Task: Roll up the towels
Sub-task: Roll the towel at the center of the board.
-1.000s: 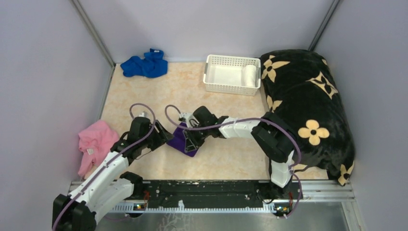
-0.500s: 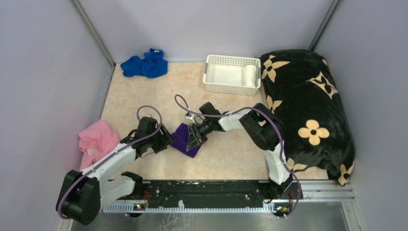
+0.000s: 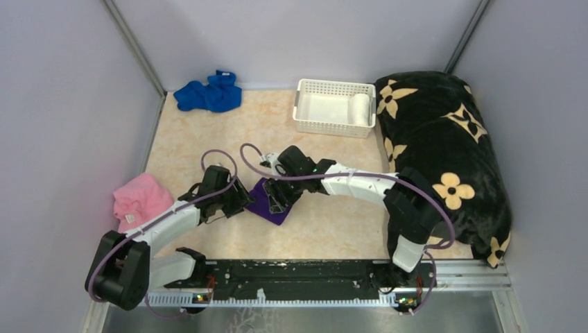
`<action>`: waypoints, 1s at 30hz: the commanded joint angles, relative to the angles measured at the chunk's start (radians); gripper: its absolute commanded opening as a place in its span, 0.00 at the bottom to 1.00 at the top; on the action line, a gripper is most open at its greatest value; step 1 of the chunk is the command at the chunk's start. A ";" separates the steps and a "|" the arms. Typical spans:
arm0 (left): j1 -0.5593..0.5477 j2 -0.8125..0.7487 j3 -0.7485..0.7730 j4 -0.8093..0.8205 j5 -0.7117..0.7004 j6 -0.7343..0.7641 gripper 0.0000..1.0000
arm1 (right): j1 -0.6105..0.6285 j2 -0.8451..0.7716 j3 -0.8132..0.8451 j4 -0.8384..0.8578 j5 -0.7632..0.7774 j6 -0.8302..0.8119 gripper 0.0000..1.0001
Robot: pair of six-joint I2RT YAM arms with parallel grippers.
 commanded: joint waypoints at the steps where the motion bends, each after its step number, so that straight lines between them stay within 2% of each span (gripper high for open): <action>1: 0.004 0.041 0.000 -0.044 -0.032 0.037 0.63 | 0.131 -0.093 0.056 -0.061 0.424 -0.138 0.57; 5: 0.003 0.053 -0.001 -0.042 -0.028 0.042 0.63 | 0.256 -0.089 0.053 -0.018 0.602 -0.205 0.57; 8: 0.004 0.057 -0.001 -0.039 -0.024 0.042 0.63 | 0.314 -0.065 0.052 0.022 0.679 -0.245 0.57; 22: 0.004 0.083 0.016 -0.027 -0.003 0.053 0.65 | 0.368 0.171 0.068 0.065 0.726 -0.313 0.55; 26: 0.004 0.053 0.033 -0.033 0.009 0.065 0.68 | 0.364 0.206 0.050 0.056 0.727 -0.321 0.47; 30: 0.006 -0.027 0.050 -0.073 -0.008 0.057 0.69 | 0.323 0.177 0.035 0.012 0.572 -0.292 0.32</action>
